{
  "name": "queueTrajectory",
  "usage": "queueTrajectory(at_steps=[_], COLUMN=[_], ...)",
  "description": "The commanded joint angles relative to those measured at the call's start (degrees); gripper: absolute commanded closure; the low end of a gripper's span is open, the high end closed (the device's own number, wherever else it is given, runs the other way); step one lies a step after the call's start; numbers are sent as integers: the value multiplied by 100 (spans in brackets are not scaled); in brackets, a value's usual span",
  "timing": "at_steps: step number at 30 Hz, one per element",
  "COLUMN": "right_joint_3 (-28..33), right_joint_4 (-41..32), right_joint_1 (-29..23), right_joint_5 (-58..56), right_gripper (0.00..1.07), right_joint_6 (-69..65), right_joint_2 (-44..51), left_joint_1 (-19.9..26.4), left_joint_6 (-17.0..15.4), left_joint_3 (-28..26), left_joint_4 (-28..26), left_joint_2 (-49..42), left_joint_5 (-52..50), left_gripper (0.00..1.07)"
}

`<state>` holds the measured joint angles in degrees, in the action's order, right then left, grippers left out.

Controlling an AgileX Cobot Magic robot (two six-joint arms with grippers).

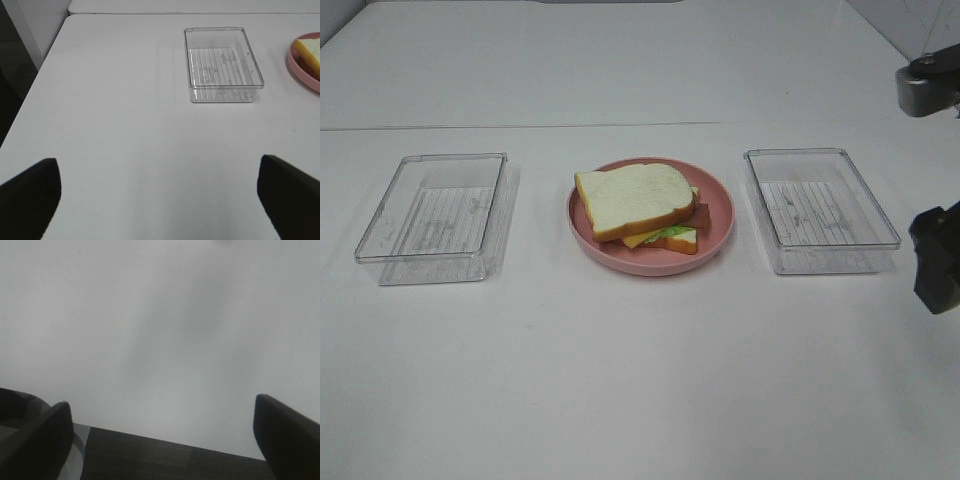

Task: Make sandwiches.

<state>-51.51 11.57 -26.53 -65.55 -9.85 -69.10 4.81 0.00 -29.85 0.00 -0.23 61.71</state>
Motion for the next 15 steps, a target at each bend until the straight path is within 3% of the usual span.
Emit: queueTrajectory(at_steps=[1, 15], right_joint_3=[235, 1192], right_joint_4=[-23, -97], right_joint_1=[17, 212], right_joint_5=[29, 269], right_gripper=[13, 13], right_joint_6=[-92, -92], right_joint_2=[458, 2750], left_joint_1=[17, 17], left_joint_6=[-34, -34], left_joint_3=[11, 11], left_joint_4=[-40, -40], left_joint_2=[-103, -103], left_joint_5=[-23, -23], left_gripper=[6, 6])
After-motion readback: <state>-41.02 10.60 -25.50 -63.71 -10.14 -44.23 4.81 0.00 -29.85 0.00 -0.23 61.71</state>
